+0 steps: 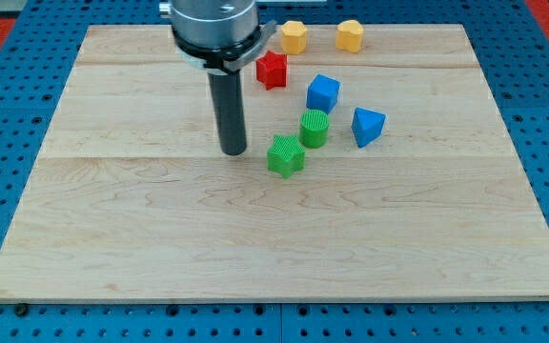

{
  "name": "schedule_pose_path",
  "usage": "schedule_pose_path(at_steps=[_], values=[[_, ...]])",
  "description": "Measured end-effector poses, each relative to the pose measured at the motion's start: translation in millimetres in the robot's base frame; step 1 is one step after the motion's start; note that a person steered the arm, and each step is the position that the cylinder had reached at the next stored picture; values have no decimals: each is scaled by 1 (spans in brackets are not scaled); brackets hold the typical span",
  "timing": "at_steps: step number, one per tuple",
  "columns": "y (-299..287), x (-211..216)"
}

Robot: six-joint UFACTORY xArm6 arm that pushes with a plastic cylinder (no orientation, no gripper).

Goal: Move the green star towards bottom right

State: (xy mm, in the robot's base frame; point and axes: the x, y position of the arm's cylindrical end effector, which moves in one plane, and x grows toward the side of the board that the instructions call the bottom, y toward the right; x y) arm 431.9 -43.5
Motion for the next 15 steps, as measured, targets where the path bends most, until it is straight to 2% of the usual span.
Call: schedule_pose_path(at_steps=[2,4,5,8,10,12,14,15], values=[[84,1],[101,42],[111,43],[109,90],[178,98],[184,123],[238,127],[226,127]])
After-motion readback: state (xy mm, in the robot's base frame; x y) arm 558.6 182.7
